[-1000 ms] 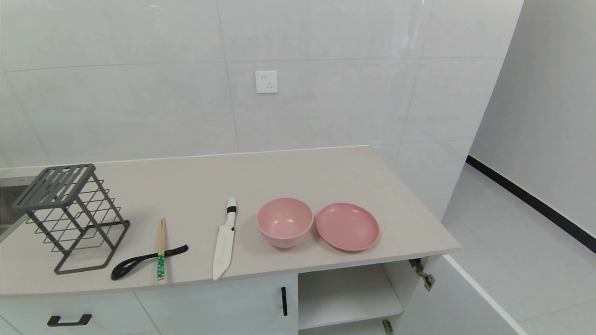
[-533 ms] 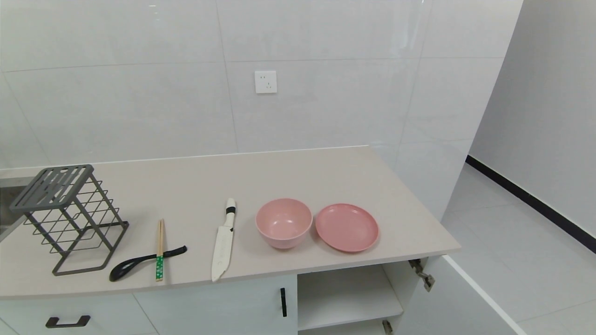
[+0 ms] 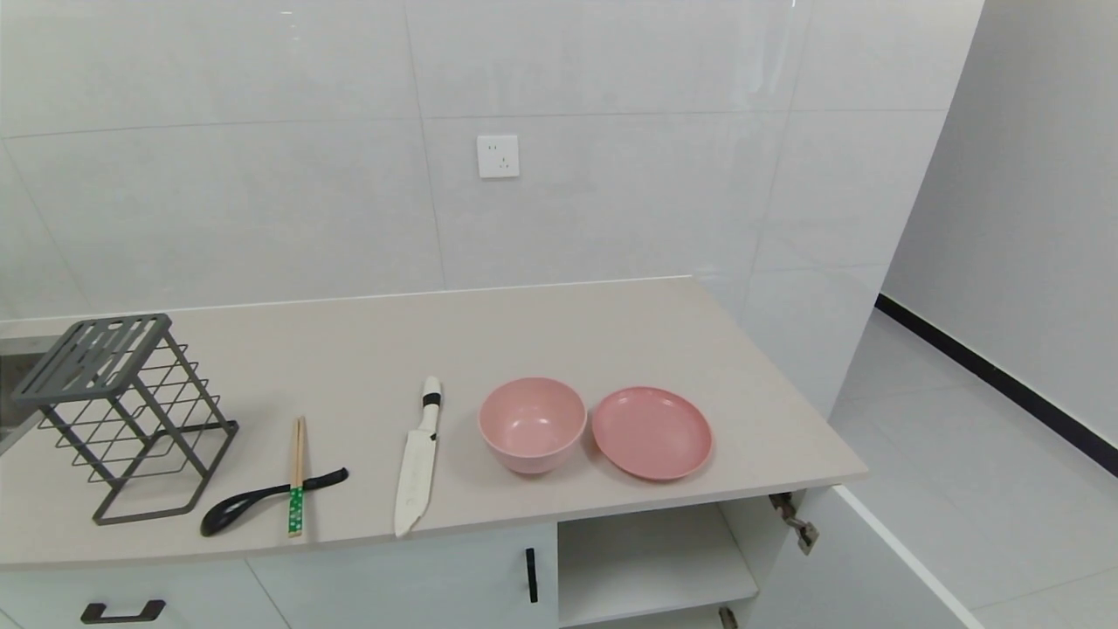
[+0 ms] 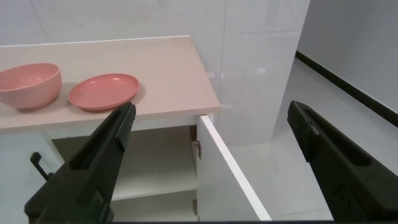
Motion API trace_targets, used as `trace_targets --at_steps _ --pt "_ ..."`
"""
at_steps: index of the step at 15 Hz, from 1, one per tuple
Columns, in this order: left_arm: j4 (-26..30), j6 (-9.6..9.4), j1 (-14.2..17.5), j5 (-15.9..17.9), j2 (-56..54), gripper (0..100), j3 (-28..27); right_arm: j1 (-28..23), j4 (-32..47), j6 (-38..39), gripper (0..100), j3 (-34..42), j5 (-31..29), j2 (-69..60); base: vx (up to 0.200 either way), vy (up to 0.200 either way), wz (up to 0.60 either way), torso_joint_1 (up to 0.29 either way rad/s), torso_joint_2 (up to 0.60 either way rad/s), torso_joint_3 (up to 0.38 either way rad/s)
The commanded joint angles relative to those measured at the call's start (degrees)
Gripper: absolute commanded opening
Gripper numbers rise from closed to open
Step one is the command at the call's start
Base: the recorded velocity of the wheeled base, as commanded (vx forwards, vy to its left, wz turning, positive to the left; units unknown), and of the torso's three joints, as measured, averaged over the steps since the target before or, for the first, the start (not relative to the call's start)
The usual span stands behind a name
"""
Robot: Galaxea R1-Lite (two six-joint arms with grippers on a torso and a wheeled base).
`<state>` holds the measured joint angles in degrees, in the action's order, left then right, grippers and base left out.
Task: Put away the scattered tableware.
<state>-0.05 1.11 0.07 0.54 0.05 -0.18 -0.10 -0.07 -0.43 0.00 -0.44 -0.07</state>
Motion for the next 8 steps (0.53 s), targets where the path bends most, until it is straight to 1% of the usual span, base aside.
trace_targets --at_steps 1,8 --pt "0.0 0.03 0.0 0.0 0.1 100 0.0 0.0 0.0 0.0 100 0.0 0.0 0.1 0.0 0.0 0.0 0.286 -0.07 0.193" --pt "0.0 0.03 0.0 0.0 0.1 100 0.0 0.0 0.0 0.0 100 0.0 0.0 0.1 0.0 0.0 0.0 0.343 -0.13 0.205"
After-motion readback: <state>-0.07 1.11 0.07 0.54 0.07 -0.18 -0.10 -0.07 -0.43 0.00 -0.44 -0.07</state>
